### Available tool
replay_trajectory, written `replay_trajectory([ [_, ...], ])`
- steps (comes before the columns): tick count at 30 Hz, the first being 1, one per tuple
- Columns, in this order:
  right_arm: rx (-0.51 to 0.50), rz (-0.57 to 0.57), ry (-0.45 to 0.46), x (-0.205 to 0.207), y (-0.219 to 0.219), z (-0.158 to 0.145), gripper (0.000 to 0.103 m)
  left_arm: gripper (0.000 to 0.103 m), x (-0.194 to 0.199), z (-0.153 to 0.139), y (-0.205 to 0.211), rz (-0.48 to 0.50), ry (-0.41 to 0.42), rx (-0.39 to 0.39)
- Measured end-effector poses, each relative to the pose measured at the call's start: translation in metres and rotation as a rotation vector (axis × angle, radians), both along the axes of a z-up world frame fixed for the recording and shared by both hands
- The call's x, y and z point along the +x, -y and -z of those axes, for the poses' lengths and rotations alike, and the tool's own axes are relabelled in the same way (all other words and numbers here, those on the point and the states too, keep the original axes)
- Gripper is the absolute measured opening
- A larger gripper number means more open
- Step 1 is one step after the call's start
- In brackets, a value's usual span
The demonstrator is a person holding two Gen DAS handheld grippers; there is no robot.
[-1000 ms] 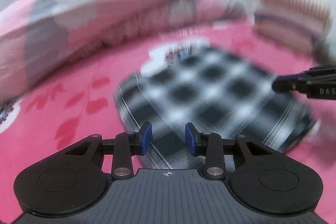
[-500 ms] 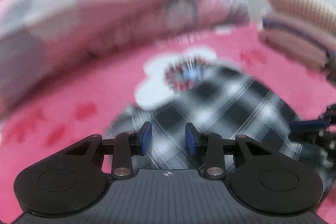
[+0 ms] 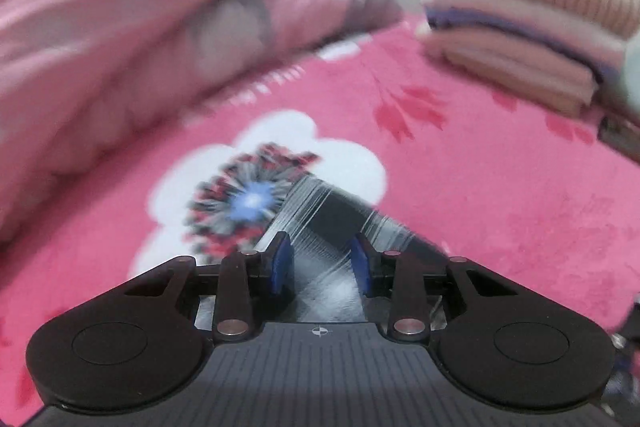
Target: Fold clothes
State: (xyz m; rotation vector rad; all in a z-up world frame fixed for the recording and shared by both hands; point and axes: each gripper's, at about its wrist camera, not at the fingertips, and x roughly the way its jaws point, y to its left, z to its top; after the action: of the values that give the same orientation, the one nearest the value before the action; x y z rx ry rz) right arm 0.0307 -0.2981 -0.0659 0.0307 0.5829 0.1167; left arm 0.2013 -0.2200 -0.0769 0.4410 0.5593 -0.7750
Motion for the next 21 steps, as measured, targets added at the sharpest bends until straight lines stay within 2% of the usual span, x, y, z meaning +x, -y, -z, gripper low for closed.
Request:
replay_trajectory([
  [6, 0.021, 0.055, 0.072, -0.006, 0.009, -0.01, 0.013, 0.031, -0.018, 0.006, 0.017, 0.112, 0.083, 0.062],
  [10, 0.063, 0.053, 0.01, 0.004, 0.015, 0.001, 0.013, 0.033, -0.009, 0.016, 0.019, 0.101, 0.053, 0.048],
  [13, 0.073, 0.053, -0.001, 0.005, 0.017, 0.0, 0.013, 0.033, -0.008, 0.011, 0.021, 0.093, 0.049, 0.05],
  [18, 0.083, 0.052, 0.004, 0.003, 0.017, 0.0, 0.014, 0.037, -0.001, -0.017, 0.007, -0.006, 0.025, 0.005],
  [21, 0.092, 0.055, 0.009, 0.003, 0.018, 0.001, 0.015, 0.046, 0.004, -0.042, -0.015, -0.115, 0.008, -0.065],
])
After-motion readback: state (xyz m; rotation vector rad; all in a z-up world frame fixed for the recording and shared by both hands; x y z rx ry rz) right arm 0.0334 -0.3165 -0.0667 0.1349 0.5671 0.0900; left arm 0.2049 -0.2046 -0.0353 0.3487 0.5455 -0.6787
